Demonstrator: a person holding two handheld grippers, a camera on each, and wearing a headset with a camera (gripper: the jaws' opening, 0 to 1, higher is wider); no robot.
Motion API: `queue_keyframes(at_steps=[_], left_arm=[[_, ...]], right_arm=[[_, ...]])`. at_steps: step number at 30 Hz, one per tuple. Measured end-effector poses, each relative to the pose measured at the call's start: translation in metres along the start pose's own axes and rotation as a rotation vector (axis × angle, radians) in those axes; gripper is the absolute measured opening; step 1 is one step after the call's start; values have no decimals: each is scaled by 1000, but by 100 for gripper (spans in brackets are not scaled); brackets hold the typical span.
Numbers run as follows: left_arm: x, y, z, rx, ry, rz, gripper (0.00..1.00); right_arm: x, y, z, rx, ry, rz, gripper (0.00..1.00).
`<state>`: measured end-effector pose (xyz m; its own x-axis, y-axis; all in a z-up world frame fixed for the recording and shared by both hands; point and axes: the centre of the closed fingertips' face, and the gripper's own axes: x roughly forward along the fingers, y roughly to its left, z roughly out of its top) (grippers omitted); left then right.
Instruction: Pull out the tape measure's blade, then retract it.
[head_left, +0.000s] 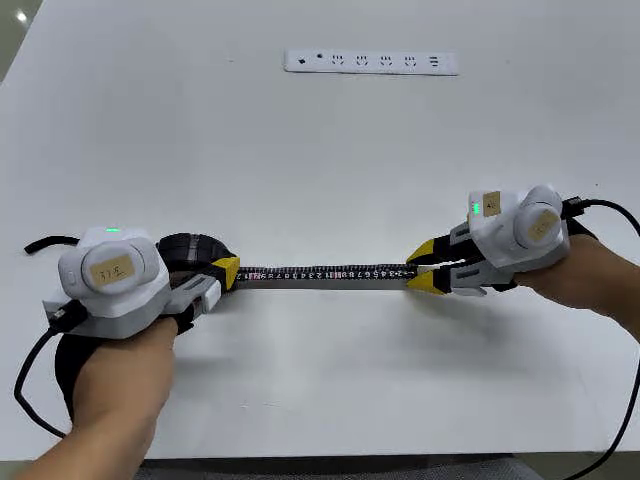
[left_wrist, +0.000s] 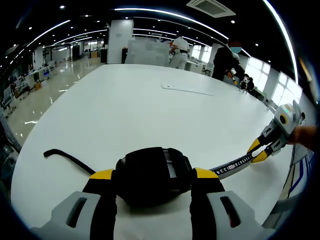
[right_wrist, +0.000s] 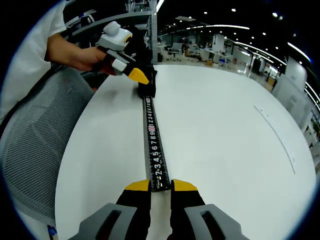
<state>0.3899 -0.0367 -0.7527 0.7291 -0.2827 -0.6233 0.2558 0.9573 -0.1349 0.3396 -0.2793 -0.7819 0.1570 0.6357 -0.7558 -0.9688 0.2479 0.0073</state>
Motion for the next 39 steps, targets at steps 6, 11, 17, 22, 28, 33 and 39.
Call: queue_keyframes(at_steps=[6,11,17,22,28,33,39], left_arm=[[0,0,0,-5,1,-4,54],[0,1,0,-9,1,-7,54],[0,1,0,-13,-1,-9,54],[0,2,0,-24,-2,-13,54],[-1,2,-1,-32,-3,-21,54],[-1,3,-1,-38,-3,-24,54],[-1,3,-1,-42,-2,-28,55]], right_arm=[[6,2,6,1,-7,8,10],[10,5,10,-2,-13,11,10],[16,5,13,0,-24,16,10],[19,2,15,8,-35,16,10],[24,1,21,13,-49,22,10],[28,0,25,12,-57,25,10],[35,-2,30,9,-61,30,10]])
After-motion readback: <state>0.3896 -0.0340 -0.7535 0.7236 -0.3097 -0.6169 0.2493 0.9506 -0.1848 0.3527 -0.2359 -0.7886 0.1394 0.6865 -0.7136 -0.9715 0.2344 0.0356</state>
